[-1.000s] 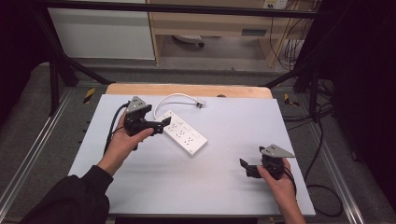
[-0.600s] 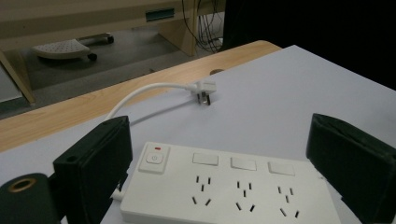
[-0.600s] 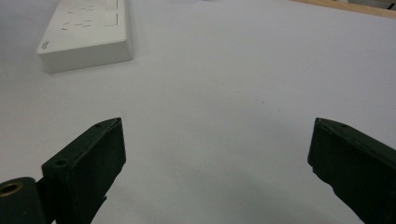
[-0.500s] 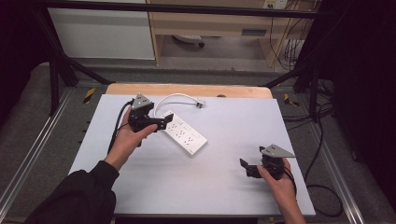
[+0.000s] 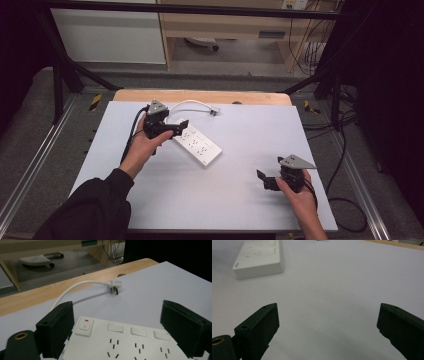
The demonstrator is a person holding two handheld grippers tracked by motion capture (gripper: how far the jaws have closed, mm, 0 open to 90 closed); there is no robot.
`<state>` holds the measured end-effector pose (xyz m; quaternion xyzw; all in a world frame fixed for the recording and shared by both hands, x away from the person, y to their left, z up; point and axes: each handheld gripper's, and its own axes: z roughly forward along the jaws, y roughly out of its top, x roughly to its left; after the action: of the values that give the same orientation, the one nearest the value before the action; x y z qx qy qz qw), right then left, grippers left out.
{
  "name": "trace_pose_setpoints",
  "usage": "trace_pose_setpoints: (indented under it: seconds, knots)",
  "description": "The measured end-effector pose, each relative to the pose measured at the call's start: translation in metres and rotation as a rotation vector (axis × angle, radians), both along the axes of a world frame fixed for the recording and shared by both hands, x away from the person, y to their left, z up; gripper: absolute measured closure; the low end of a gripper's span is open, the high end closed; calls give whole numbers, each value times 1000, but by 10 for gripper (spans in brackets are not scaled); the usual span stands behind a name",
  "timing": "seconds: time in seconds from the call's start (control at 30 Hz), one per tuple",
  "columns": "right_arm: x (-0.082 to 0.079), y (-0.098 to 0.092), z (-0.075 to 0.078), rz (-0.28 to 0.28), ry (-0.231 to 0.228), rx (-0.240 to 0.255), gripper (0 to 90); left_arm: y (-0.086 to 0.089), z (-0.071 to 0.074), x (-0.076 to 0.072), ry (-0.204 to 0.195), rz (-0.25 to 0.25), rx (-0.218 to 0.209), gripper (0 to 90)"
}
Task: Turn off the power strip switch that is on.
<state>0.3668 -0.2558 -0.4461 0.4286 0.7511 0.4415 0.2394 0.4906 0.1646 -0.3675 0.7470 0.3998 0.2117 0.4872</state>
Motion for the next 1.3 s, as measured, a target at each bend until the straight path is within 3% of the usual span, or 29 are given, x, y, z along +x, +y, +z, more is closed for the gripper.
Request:
trace_pose_setpoints:
  seconds: [0.07, 0.7, 1.17, 1.3]
  knots:
    - [0, 0, 0, 0, 0, 0, 46, -1, -2, 1, 15, -1, -17, 144]
    - [0, 0, 0, 1, -1, 3, 45, -3, -16, 14, 30, 15, 19, 164]
    - [0, 0, 0, 4, 2, 4, 44, -6, -26, 21, 60, 39, 36, 113]
    - [1, 0, 0, 7, 1, 3, 44, -9, -28, 21, 65, 30, 41, 173]
